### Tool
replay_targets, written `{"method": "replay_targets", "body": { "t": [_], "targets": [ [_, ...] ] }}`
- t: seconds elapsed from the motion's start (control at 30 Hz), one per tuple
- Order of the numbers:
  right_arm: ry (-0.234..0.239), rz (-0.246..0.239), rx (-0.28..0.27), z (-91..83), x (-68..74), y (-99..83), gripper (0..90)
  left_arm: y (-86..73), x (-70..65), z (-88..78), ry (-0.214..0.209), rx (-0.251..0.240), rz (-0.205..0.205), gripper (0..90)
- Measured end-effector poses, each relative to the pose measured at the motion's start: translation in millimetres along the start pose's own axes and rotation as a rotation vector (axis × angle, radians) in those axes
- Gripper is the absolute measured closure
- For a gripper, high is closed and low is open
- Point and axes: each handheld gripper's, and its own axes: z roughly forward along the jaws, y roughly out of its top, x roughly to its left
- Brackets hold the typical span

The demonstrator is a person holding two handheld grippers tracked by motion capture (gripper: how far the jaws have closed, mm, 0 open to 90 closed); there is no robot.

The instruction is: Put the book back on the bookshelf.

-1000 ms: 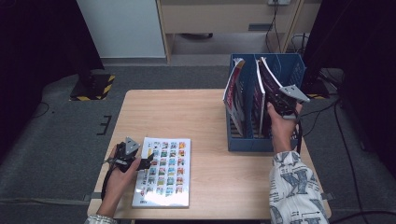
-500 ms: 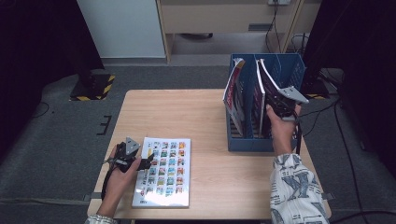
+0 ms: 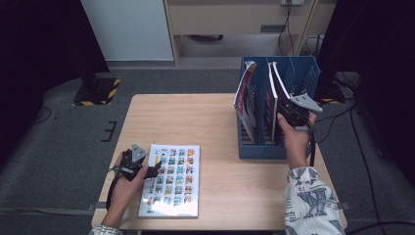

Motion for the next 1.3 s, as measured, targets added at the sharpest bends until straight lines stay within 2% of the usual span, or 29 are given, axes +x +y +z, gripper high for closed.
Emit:
{"method": "replay_targets", "body": {
  "t": [0.23,0.4,0.7,0.9,1.1,1.3],
  "targets": [
    [0.004,0.024,-0.002,-5.9,1.0,-1.7,56.9,-0.3,0.3,0.0,0.001,0.001,-0.004,4.0],
    [0.022,0.063,0.003,-11.0,1.0,-3.4,51.8,0.1,-0.2,0.0,-0.001,0.001,0.002,4.0],
    [0.015,0.043,-0.005,-17.4,-0.1,-8.1,46.4,-0.4,-0.1,0.3,0.002,0.003,0.0,4.0],
    [0.022,0.066,-0.006,-19.6,-2.9,-10.8,43.4,0.5,-1.3,1.3,-0.004,-0.002,0.013,4.0],
    [0.019,0.042,-0.001,-24.2,0.1,-9.8,41.9,1.1,-1.9,2.0,-0.009,-0.003,0.021,4.0],
    [0.026,0.046,-0.006,-27.7,2.2,-9.5,40.8,1.3,-1.8,1.7,-0.01,-0.004,0.018,4.0]
  ]
}}
